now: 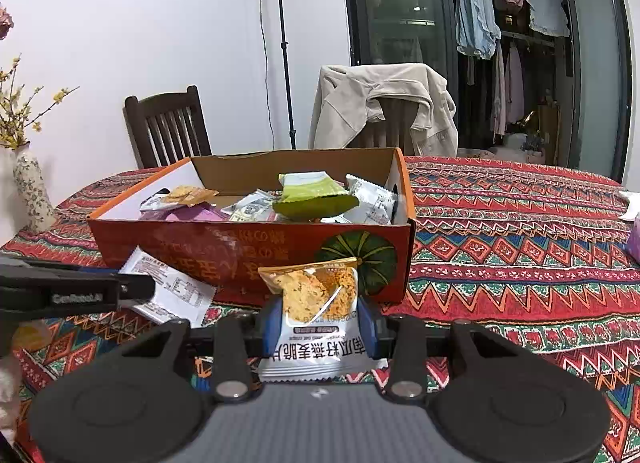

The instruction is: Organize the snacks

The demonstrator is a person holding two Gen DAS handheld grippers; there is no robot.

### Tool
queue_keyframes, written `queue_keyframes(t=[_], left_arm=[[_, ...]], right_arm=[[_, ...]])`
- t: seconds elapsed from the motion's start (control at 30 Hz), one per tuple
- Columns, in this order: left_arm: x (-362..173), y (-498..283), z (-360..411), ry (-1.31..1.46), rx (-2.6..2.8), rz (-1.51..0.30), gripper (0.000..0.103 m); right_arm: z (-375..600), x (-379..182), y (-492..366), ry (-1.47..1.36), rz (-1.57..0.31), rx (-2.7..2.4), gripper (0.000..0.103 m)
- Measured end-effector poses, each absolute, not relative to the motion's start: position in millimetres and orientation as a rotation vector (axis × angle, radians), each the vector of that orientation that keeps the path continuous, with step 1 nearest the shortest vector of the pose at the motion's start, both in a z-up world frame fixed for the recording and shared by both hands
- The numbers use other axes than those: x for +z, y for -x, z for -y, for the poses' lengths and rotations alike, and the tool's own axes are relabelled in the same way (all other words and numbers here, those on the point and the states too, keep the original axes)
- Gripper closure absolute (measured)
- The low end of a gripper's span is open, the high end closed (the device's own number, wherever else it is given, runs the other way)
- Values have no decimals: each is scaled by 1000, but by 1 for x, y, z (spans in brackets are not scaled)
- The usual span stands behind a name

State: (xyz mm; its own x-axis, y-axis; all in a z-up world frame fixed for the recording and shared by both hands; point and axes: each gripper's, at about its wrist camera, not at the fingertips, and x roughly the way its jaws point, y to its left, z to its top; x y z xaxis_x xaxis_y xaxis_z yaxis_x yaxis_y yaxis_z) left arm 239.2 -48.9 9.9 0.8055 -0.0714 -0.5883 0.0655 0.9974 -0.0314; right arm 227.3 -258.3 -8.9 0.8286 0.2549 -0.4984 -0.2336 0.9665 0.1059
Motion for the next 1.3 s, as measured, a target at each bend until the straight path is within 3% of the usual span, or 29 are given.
queue_keyframes(t=[0.77,1.1,1.3], left_arm=[[36,-199,73,-119,-152,-417,99],[91,-189,67,-138,-146,-267,99],[107,-205,54,-81,-121,-267,99]], right_arm=[[259,-3,-220,-64,-475,305,64],[245,50,-218,-40,-352,302,64],[234,75,-236,-45,-306,284,64]])
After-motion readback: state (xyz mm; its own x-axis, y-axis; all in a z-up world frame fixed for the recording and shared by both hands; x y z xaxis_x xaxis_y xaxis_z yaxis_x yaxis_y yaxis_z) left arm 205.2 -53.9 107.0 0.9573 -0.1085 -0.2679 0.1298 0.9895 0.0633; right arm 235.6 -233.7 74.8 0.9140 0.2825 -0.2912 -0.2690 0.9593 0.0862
